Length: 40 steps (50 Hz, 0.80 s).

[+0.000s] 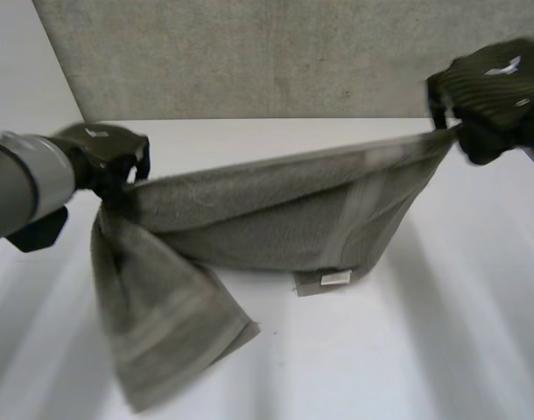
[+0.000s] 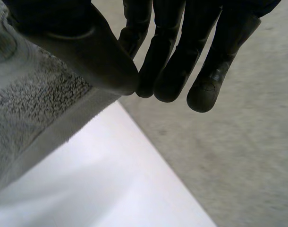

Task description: Fold the towel.

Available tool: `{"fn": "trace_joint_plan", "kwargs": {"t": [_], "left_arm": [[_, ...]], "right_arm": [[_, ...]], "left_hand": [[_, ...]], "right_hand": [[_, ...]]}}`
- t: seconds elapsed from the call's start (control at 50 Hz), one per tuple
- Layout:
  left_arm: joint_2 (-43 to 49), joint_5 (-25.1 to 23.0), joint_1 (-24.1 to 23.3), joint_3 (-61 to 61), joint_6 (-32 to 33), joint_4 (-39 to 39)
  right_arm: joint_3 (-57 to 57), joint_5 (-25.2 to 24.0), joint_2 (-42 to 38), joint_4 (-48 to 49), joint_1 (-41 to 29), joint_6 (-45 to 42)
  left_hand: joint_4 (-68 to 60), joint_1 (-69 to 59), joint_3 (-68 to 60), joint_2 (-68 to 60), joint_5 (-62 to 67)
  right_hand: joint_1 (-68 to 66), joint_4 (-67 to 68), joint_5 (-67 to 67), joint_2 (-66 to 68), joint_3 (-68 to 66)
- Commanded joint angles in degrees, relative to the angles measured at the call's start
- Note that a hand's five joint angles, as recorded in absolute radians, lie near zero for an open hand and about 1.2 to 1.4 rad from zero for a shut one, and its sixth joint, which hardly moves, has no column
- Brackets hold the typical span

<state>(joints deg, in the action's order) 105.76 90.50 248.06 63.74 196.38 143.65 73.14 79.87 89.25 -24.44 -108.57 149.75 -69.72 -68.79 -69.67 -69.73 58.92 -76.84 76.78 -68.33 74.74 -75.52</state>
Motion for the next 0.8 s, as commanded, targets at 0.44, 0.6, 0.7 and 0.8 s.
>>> {"fn": "trace_joint_plan", "kwargs": {"t": [0.44,0.6,0.7,0.8], "left_arm": [[12.9,-2.1,-2.3,-10.5,-10.0,19.7],[10.5,-2.2,-2.8,3.7,-10.0,20.4],[11.2,-1.9,-4.4,8.1,-10.5,25.8],[11.2,-1.6,-6.1,9.8,-10.8,31.6]], "right_arm": [[-10.0,9.6,-21.9,22.1,-9.5,5.1],[2.6,8.9,-18.3,21.2,-7.6,5.0],[10.6,7.2,-15.2,23.6,-4.7,4.8],[17.4,3.6,-13.5,29.5,2.7,5.3]], "left_hand": [[0.0,-1.0,-0.1,0.0,0.8],[15.3,14.3,15.2,15.3,-14.5],[22.6,21.7,22.6,22.7,-21.8],[28.2,27.3,28.2,28.2,-27.4]], "right_hand": [[-3.2,3.2,-1.7,5.3,-4.5],[-3.2,3.2,-1.7,5.3,-4.5],[-3.2,3.2,-1.7,5.3,-4.5],[-3.2,3.2,-1.7,5.3,-4.5]]}}
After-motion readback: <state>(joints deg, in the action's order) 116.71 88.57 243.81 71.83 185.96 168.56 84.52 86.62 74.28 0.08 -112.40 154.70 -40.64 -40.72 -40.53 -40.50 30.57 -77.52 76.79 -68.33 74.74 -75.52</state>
